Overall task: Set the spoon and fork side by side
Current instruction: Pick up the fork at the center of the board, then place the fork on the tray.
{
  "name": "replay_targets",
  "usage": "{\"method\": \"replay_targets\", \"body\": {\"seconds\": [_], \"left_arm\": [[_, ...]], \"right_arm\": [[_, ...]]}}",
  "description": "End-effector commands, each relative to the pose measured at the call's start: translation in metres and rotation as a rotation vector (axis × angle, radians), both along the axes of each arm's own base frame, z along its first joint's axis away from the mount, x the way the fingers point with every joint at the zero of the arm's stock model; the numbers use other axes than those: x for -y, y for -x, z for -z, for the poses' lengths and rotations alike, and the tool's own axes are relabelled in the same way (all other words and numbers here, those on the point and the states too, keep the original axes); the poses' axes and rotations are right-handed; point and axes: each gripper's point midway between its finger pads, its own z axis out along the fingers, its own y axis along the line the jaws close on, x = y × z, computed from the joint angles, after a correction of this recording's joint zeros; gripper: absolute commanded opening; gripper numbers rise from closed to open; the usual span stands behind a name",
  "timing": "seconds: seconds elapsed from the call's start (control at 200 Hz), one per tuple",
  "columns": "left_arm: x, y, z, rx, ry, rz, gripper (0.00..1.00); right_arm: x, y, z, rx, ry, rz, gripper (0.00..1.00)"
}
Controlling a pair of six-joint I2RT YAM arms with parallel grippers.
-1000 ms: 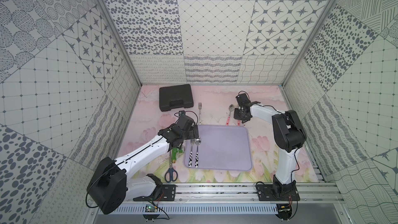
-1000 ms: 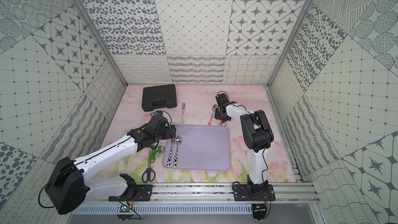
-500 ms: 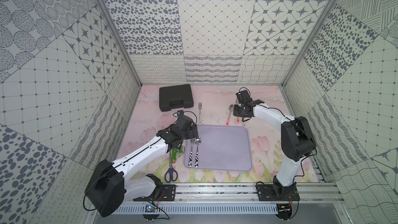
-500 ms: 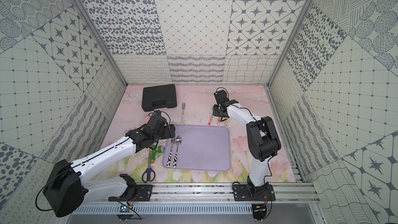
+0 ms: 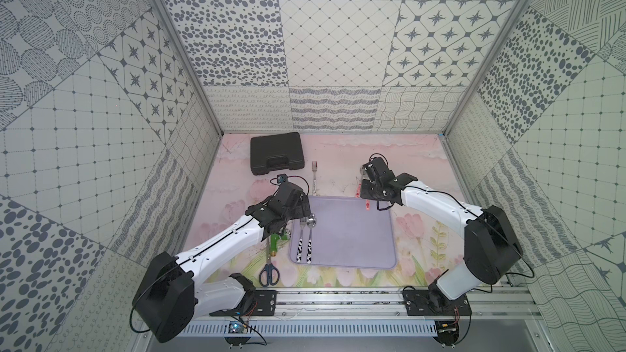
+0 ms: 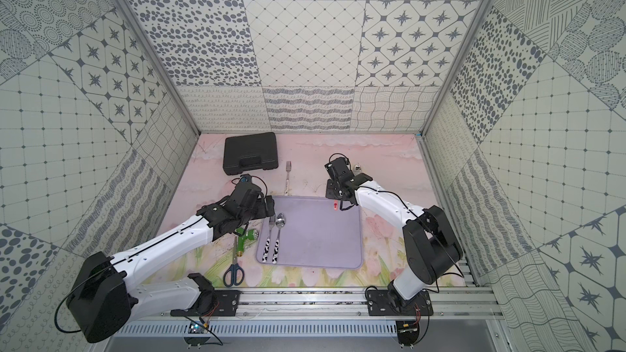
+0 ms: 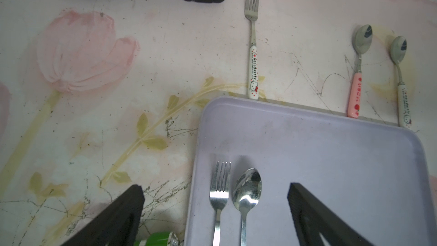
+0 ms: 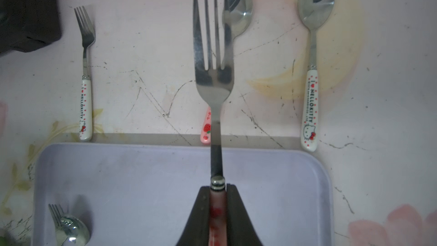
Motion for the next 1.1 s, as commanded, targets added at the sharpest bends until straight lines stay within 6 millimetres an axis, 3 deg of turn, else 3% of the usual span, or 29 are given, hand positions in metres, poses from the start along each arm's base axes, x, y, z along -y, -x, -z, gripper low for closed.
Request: {"method": "replay_targets", "body": {"seconds": [0.0,0.32,0.6,0.84,1.096], "left_arm": [[-0.009,0.001,0.004,-0.012,-0.017,-0.039,1.0],[-0.012,0.001,0.005,-0.011,-0.026,-0.05,1.0],[-0.012,0.001,0.005,-0.011,-0.027,-0.05,1.0],[-0.012,0.001,0.005,-0.01,-0.023,-0.05,1.0],[-0.011,0.002,0.004,-0.01,-0.017,-0.046,1.0]], "right_arm": [[-0.01,0.016,0.001,-0.001,-0.029,0.033,0.0],[-0.058,0.077,0.026,-0.041,-0.053,-0.015,0.0],[-0.086,0.119,0.045,-0.075,-0.068,-0.033,0.0],[-0.103,0.141,0.058,-0.089,-0.077,-0.023,0.0],[-0.11,0.149,0.076,-0.117,-0.072,-0.003,0.0]]}}
